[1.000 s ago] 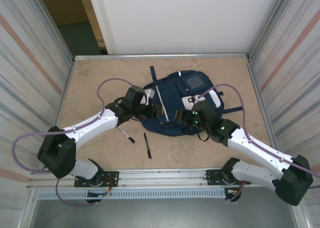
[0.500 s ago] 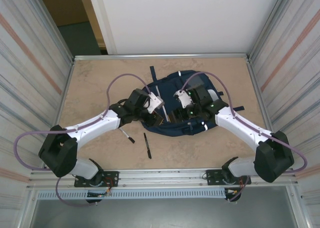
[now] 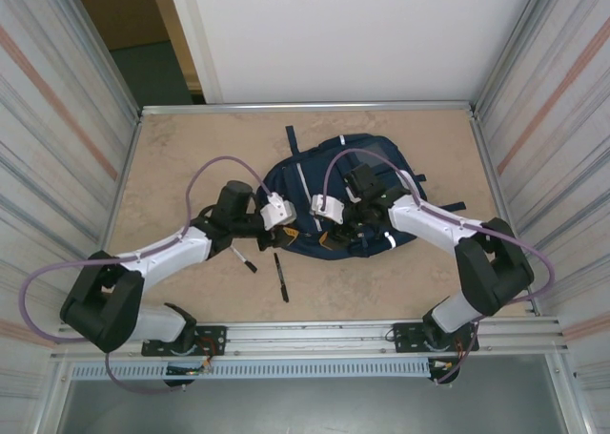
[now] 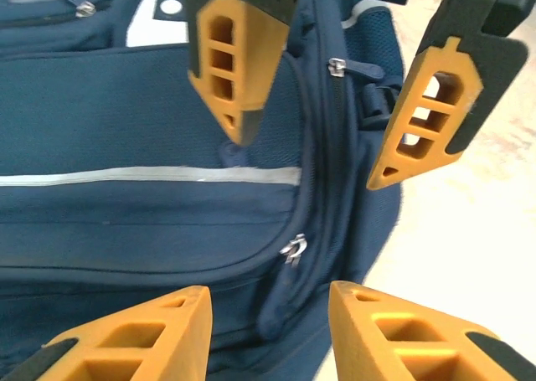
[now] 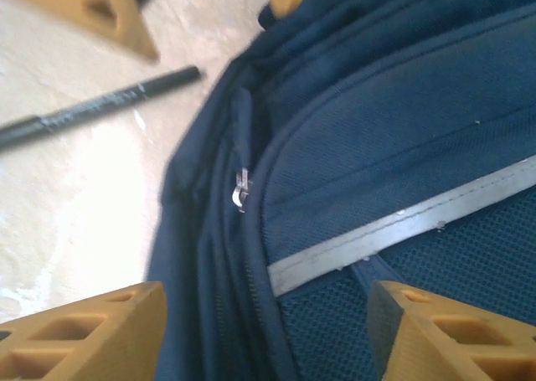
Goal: Pack the student bag
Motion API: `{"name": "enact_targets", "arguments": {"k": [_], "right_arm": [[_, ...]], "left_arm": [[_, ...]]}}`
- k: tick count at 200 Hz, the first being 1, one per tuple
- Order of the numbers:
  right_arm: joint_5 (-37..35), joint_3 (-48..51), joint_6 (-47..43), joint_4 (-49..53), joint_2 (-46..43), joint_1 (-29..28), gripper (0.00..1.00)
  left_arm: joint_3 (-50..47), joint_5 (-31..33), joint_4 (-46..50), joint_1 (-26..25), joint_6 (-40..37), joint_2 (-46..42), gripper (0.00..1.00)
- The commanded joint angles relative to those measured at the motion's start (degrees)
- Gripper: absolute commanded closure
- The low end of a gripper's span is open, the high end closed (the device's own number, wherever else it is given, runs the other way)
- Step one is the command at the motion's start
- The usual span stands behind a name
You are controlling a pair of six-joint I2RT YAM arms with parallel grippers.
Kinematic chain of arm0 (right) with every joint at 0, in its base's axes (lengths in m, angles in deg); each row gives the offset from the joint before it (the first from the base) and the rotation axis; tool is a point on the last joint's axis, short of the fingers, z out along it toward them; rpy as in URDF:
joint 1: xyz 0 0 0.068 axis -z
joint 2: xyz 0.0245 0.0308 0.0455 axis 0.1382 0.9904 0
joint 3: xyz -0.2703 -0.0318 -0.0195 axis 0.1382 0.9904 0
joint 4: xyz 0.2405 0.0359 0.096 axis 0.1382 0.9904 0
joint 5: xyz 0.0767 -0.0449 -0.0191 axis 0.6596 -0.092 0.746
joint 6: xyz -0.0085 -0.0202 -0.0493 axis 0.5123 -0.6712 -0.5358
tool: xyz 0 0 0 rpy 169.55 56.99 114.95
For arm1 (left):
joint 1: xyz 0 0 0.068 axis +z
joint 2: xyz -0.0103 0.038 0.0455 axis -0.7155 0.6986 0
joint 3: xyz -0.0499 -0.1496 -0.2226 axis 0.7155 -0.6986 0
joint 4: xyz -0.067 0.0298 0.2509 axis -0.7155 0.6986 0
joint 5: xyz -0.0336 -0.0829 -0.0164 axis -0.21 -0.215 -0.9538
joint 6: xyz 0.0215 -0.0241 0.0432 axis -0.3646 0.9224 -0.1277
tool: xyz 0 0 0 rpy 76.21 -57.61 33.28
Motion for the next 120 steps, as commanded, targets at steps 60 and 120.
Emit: {"name": "enact_targets", "arguments": {"k": [60, 120], "right_arm": [[-15.6, 5.0, -10.2, -13.4, -0.7, -4.2, 0.62], [-22.7, 7.5, -11.9, -16.3, 0.5, -7.1, 0.52]], "left_arm": [[-2.8, -5.7, -9.2, -0.3, -8.9, 5.8, 0.59], [-4.0, -3.4, -10.8, -0.3, -8.8, 7.0, 0.58]]}}
